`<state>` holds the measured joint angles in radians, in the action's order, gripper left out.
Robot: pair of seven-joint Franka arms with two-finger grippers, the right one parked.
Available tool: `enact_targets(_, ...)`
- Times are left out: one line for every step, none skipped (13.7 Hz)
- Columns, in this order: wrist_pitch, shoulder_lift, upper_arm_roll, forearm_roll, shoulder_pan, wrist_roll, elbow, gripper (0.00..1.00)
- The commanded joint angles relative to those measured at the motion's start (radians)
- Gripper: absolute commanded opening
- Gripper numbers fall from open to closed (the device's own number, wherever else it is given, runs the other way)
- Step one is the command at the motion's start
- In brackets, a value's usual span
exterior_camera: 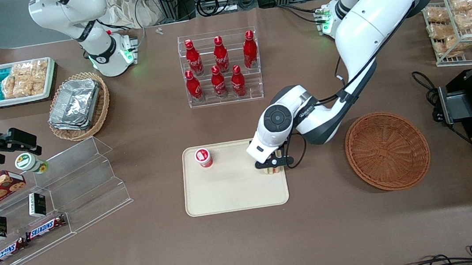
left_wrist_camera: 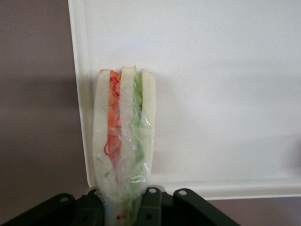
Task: Place sandwich from basket to tray
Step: 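Lower the sandwich onto the tray beside the cup and open the left gripper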
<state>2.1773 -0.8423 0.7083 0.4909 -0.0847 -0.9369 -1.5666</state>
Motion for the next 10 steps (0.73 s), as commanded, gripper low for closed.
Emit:
enact_targets(0.057,-0.015,-0.032,0.025,-0.001,-0.002,0.026,0.0)
enact_targets(0.071,-0.014,-0.035,0.025,-0.006,-0.003,0.028,0.0)
enact_targets(0.081,-0.015,-0.036,0.026,-0.009,-0.009,0.042,0.0)
enact_targets(0.084,-0.017,-0.039,0.026,-0.015,-0.011,0.051,0.0)
enact_targets(0.088,-0.017,-0.05,0.026,-0.02,-0.013,0.053,0.0)
enact_targets(0.094,-0.017,-0.068,0.026,-0.026,-0.013,0.053,0.0)
enact_targets(0.095,-0.015,-0.07,0.025,-0.035,-0.014,0.053,0.2)
enact_targets(0.095,-0.015,-0.07,0.025,-0.035,-0.014,0.053,0.72)
enact_targets(0.095,-0.015,-0.07,0.025,-0.037,-0.014,0.051,0.99)
enact_targets(0.095,-0.015,-0.07,0.018,-0.037,-0.019,0.051,0.99)
